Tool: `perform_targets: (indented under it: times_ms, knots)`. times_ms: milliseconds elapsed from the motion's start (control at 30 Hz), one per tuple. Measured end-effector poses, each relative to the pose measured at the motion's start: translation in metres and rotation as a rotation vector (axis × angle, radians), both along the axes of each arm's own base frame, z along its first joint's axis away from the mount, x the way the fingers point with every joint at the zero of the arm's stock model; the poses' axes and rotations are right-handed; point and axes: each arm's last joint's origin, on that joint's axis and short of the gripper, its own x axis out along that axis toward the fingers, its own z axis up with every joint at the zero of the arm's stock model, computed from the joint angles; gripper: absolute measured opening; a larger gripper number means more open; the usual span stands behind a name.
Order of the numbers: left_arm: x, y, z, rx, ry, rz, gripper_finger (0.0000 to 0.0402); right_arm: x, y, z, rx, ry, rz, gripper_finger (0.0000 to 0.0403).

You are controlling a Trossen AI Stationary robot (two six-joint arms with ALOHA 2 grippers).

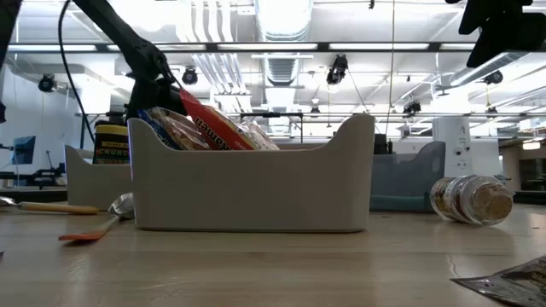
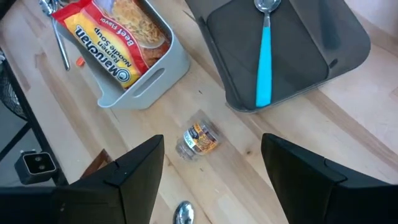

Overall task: Pick & Place Food Item
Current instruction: Put the top brown seasoning bottle into the top gray bin

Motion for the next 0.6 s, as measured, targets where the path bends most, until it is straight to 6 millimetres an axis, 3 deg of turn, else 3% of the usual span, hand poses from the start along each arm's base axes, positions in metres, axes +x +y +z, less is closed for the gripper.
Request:
perform_targets:
  times_ms: [467,600]
  knots:
    - [-0.007,0.017,-0.026,-0.114,-0.078,0.154,0.0376,0.001,0.004,0.002,-0.018,-0.034,0.035,0.0265]
    - [-0.007,0.02,-0.025,-0.102,-0.086,0.185,0.037,0.001,0.007,0.002,-0.014,-0.045,0.045,0.0265]
